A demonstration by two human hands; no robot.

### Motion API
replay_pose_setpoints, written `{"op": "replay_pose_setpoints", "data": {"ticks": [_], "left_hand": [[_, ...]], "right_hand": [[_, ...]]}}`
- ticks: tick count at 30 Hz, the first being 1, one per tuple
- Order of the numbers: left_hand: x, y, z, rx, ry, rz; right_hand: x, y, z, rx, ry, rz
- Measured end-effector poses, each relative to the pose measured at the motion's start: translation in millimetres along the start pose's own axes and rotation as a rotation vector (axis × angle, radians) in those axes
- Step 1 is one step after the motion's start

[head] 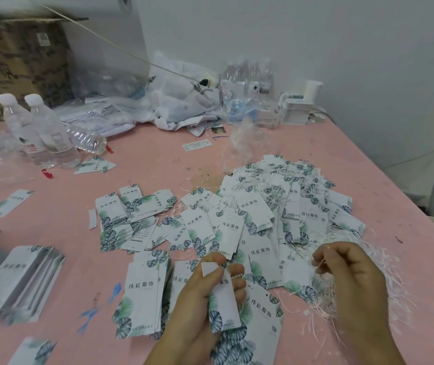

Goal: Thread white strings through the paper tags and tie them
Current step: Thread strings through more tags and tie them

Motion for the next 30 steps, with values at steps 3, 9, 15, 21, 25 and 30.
{"op": "replay_pose_setpoints", "data": {"ticks": [3,9,15,21,25,30], "left_hand": [[0.1,2.1,0.9,0.012,-0.015,0.017],[0.9,3.6,4.6,0.04,-0.037,0.034],[-1.9,-0.7,10.3,0.116,-0.086,0.018],[-6.8,-11.8,11.1,0.305,-0.116,-0.036],[-10.2,-10.8,8.9,0.537,-0.068,-0.073],[-14.7,-2.8,-11.7,0.665,0.105,-0.08]], "right_hand": [[3.7,10.6,1.7,0.074,-0.004,0.034],[44.1,84.1,15.1,0.186,-0.008,0.16],[45.1,95.5,-31.2,0.12,0.385,0.038],[-27.9,-10.6,-92.7,-0.11,0.633,-0.334],[-47.0,-30.4,-102.9,0.162,0.607,-0.428],[-45.7,-25.1,-109.2,0.302,0.596,-0.375]]}}
Point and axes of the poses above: each hand's wrist, its own x-axis towards the middle knuckle, its own z-axis out of the back of the hand, y = z × x, the point moved 9 cm from there along x, towards the middle knuckle, and after that the axes turned 2 degrees about z, right-handed, at the moved point
